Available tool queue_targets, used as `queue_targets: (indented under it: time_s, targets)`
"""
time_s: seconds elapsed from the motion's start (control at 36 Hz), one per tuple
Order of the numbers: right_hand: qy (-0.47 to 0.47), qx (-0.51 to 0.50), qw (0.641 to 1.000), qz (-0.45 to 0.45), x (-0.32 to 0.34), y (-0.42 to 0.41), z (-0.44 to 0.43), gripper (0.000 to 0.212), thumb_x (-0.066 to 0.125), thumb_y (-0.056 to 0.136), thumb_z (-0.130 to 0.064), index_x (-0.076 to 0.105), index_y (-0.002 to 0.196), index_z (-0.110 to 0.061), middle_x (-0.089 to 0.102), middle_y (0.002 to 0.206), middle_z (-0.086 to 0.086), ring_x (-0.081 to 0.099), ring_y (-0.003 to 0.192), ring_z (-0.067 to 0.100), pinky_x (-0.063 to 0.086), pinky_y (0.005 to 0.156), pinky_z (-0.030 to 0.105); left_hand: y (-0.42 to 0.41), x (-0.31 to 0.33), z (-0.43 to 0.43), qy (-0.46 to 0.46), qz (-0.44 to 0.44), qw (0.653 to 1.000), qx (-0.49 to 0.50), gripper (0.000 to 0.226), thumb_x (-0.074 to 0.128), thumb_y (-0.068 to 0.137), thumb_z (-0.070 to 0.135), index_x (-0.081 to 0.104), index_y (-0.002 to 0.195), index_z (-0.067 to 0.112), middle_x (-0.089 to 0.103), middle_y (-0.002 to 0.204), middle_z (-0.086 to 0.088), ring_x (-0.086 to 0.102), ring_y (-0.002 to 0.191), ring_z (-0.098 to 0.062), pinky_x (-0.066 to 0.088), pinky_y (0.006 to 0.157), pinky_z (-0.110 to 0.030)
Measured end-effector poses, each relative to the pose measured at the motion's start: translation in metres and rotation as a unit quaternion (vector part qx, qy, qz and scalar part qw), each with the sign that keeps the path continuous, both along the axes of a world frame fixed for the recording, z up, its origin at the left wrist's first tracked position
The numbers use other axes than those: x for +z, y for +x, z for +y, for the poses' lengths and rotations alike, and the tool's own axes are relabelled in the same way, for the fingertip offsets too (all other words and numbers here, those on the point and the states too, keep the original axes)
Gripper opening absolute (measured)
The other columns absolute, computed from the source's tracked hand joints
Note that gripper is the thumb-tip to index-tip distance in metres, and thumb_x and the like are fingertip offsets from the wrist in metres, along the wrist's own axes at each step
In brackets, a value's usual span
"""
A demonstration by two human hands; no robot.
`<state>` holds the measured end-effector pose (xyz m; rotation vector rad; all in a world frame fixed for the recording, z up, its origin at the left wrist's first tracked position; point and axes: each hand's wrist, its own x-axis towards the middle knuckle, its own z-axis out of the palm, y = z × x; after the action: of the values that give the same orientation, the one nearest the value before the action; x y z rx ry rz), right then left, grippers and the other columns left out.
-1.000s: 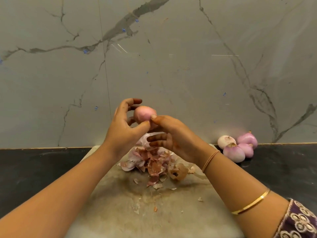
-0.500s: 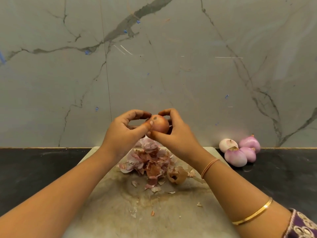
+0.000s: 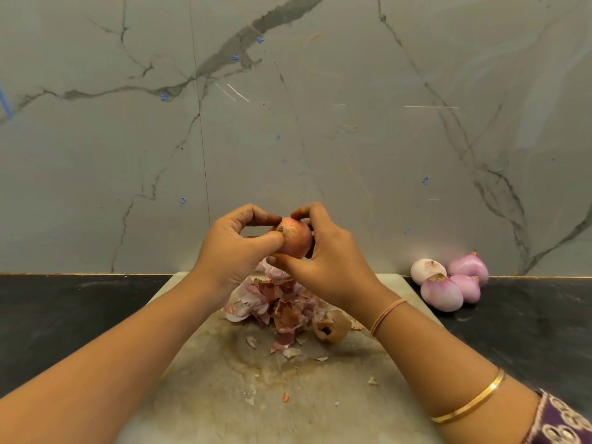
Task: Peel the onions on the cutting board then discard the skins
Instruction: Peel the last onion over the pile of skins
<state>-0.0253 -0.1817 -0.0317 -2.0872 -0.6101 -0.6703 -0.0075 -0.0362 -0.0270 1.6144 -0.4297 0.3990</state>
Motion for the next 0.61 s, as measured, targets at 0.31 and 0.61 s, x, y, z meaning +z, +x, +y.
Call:
queue_targets:
  time_s: [0.31, 0.61]
  targets:
    - [0.018, 0.004, 0.999, 0.04, 0.0018, -0.001, -0.0018, 0.055, 0.081, 0.076, -0.032, 0.044, 0.116, -0.021, 0.055, 0.098, -0.012, 0.061, 0.084, 0.008, 0.054, 0.073, 0.019, 0.0019, 0.0008, 0.0025, 0.015, -0.002, 1.0, 0.015, 0.016, 0.071, 0.066, 0.015, 0.075, 0.072, 0.029, 0.072, 0.092, 0.007, 0.066, 0.099, -0.019, 0.056, 0.081, -0.039]
    - [0.051, 0.02, 0.997, 0.059, 0.0026, -0.0014, -0.0028, 0.05, 0.077, 0.079, -0.034, 0.044, 0.115, -0.023, 0.057, 0.097, -0.011, 0.062, 0.081, 0.005, 0.053, 0.068, 0.013, -0.0011, 0.0029, 0.0032, 0.028, -0.025, 0.999, 0.024, 0.008, 0.076, 0.078, 0.018, 0.072, 0.084, 0.022, 0.074, 0.084, -0.002, 0.071, 0.083, -0.022, 0.058, 0.072, -0.037]
